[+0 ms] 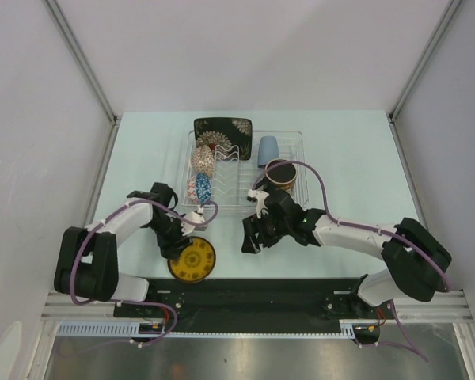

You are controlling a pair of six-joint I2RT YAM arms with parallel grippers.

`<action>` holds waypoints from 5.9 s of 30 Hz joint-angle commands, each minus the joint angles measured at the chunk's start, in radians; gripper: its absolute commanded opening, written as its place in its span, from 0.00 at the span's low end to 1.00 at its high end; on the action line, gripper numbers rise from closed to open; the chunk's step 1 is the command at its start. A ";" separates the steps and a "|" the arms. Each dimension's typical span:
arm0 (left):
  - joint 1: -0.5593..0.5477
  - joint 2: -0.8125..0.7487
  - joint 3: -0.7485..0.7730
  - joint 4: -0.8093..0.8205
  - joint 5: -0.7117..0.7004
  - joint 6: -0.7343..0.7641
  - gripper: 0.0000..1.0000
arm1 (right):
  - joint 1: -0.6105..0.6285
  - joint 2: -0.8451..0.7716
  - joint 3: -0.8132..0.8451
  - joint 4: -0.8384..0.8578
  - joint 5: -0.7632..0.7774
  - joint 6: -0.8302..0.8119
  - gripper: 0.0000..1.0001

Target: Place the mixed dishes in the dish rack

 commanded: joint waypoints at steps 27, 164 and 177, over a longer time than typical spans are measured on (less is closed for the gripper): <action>-0.031 -0.262 0.131 -0.229 -0.080 0.020 0.68 | 0.008 -0.058 -0.136 0.167 0.068 0.026 0.67; -0.595 -0.037 0.019 0.395 -0.160 -0.241 0.66 | 0.029 0.204 -0.104 0.339 -0.053 0.055 0.52; -0.609 0.005 0.048 0.411 -0.150 -0.250 0.65 | -0.009 -0.006 -0.037 0.294 -0.130 0.050 0.47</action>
